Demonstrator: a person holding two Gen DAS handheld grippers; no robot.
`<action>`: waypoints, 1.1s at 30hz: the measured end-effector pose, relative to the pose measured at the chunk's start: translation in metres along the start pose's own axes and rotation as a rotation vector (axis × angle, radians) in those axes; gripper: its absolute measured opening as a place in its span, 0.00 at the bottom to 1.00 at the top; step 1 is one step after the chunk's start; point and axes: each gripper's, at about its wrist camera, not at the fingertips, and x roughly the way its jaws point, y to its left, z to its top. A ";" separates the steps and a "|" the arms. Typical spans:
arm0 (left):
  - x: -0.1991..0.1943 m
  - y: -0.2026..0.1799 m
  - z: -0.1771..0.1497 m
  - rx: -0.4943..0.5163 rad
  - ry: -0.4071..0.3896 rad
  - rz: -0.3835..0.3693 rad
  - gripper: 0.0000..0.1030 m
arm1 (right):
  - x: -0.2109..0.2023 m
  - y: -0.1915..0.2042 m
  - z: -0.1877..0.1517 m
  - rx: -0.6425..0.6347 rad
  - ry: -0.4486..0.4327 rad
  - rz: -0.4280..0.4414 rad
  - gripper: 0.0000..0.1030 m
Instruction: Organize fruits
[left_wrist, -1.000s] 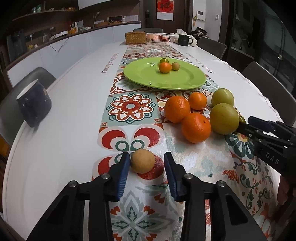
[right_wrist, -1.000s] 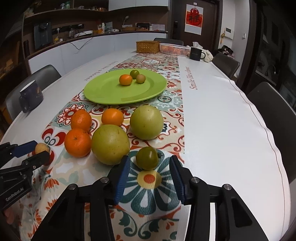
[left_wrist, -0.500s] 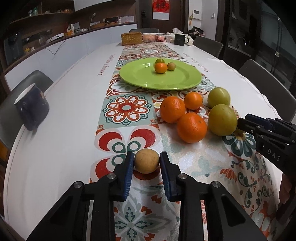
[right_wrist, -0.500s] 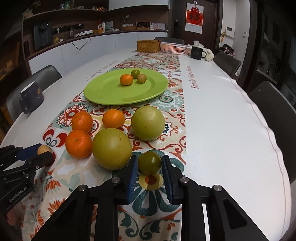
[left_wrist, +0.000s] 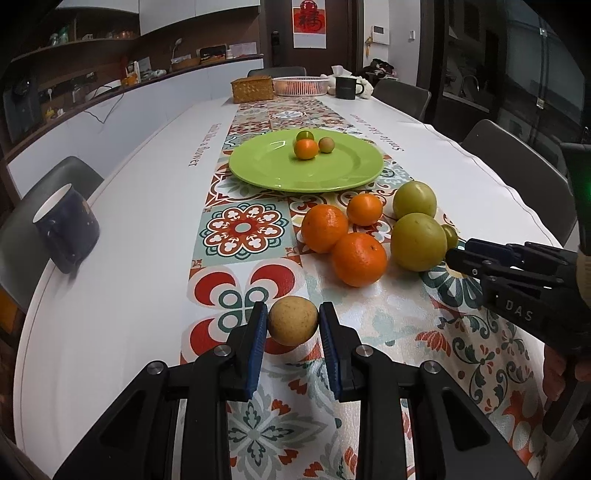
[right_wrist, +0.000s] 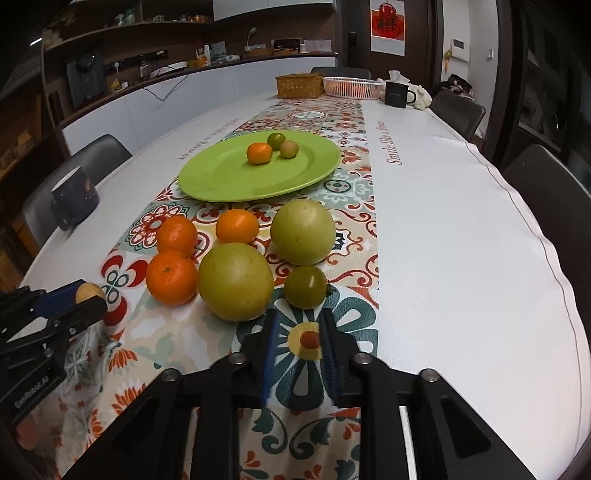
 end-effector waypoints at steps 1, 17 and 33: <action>0.000 0.000 0.000 -0.001 0.001 0.001 0.28 | 0.001 0.001 0.000 -0.004 0.001 -0.005 0.29; 0.002 0.005 0.000 -0.008 -0.017 -0.029 0.28 | 0.012 0.005 0.006 -0.052 -0.015 -0.037 0.27; -0.022 -0.003 0.004 0.047 -0.056 -0.033 0.28 | -0.042 0.017 0.000 -0.090 -0.118 -0.020 0.27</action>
